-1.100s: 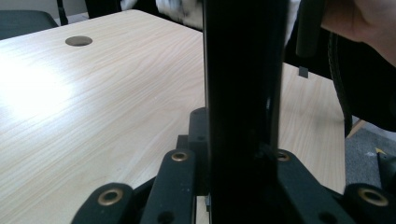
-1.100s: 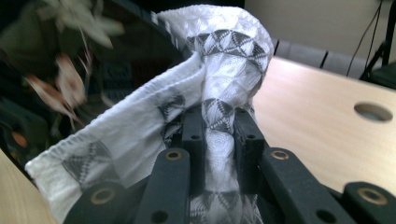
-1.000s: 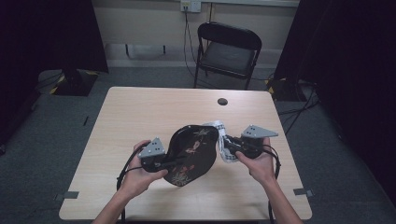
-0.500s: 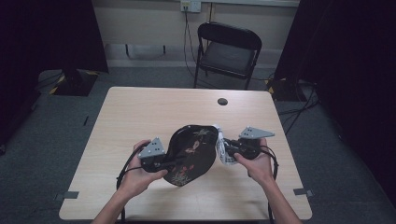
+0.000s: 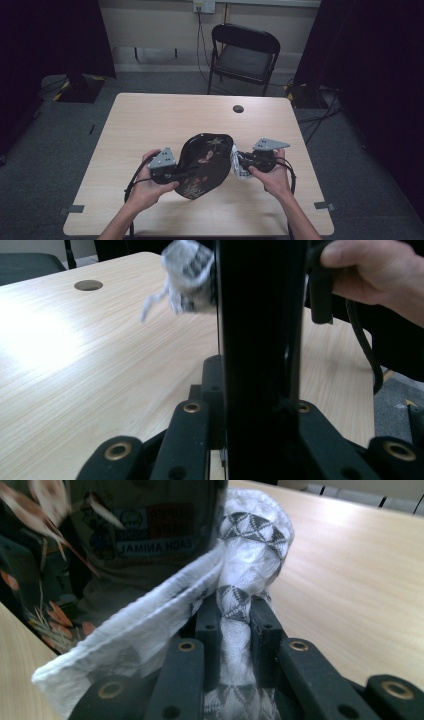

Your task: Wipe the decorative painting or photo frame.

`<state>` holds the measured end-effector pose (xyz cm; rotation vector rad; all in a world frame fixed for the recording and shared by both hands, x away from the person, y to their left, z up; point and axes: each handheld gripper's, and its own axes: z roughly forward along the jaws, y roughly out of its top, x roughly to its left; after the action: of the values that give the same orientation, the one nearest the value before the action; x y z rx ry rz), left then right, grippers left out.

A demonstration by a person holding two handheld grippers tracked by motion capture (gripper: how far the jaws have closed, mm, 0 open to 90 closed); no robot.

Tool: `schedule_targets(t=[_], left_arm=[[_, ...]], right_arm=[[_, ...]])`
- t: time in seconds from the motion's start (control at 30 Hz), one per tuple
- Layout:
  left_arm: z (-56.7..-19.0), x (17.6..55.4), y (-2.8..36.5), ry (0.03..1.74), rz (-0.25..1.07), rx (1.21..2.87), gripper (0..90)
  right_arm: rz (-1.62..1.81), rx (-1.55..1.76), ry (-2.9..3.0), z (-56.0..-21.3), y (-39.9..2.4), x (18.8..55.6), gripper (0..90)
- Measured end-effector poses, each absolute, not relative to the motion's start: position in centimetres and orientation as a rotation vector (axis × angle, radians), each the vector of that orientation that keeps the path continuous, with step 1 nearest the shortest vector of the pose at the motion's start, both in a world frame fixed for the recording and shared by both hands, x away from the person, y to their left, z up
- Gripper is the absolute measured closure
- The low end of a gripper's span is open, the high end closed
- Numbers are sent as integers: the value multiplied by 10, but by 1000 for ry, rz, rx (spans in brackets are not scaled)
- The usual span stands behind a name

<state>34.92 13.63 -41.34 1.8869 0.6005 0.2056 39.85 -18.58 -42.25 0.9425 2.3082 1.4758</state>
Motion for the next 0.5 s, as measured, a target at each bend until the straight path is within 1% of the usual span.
schedule_targets(t=[0.17,0.5], left_arm=[[-414,349,137,600,206,1888,802],[-414,349,137,602,200,1879,803]], right_arm=[[1448,950,2346,-430,-187,400,790],[1558,960,2253,-413,-190,399,788]])
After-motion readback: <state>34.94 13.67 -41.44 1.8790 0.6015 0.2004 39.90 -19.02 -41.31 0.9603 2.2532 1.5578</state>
